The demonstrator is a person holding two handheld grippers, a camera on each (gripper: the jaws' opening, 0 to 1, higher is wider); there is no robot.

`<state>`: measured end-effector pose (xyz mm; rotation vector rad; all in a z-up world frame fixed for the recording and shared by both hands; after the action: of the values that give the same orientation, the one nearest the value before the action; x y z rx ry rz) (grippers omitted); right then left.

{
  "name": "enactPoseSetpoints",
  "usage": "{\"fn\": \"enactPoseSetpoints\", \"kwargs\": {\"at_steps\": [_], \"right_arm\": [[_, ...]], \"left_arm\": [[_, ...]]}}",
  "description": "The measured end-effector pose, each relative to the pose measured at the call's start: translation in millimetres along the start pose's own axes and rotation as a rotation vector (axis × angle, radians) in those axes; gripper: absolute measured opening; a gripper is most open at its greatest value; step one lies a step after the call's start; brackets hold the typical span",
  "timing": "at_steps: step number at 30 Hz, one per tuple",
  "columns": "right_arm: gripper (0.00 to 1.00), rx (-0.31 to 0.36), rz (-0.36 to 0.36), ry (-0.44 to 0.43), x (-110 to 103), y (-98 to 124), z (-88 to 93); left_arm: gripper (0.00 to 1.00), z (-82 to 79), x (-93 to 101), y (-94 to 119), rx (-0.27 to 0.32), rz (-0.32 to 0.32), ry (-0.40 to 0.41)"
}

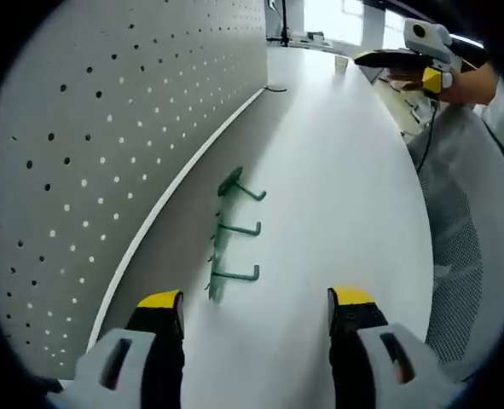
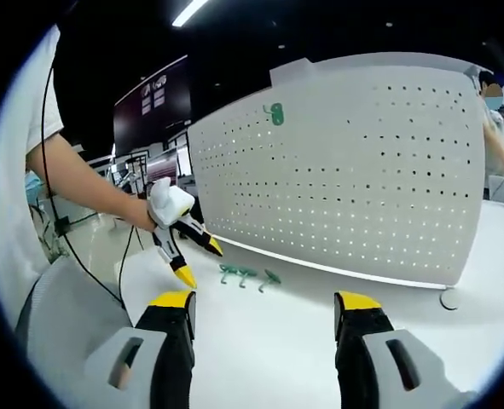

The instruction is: Insert the hook assembly into the mounting plate slot until the hook locks in place.

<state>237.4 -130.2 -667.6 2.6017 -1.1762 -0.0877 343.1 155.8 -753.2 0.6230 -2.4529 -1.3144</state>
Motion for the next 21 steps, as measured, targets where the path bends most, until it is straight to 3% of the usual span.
{"fn": "enactPoseSetpoints", "kwargs": {"at_steps": [21], "right_arm": [[0.63,0.002,0.005,-0.012,2,0,-0.4]], "left_arm": [[0.69,0.1,-13.6,-22,-0.101,0.073,-0.014]]}}
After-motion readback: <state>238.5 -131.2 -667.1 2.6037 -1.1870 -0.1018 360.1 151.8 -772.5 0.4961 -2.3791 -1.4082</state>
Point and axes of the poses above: the point that each gripper's makers call its tool centre point, and the gripper's own axes: y roughly backward along the fingers, x roughly to its right, z roughly out of its underside, the point moved 6 cm from there along y, roughly backward along the fingers, and after that the axes turned 11 degrees about y, right-handed, at the moved point
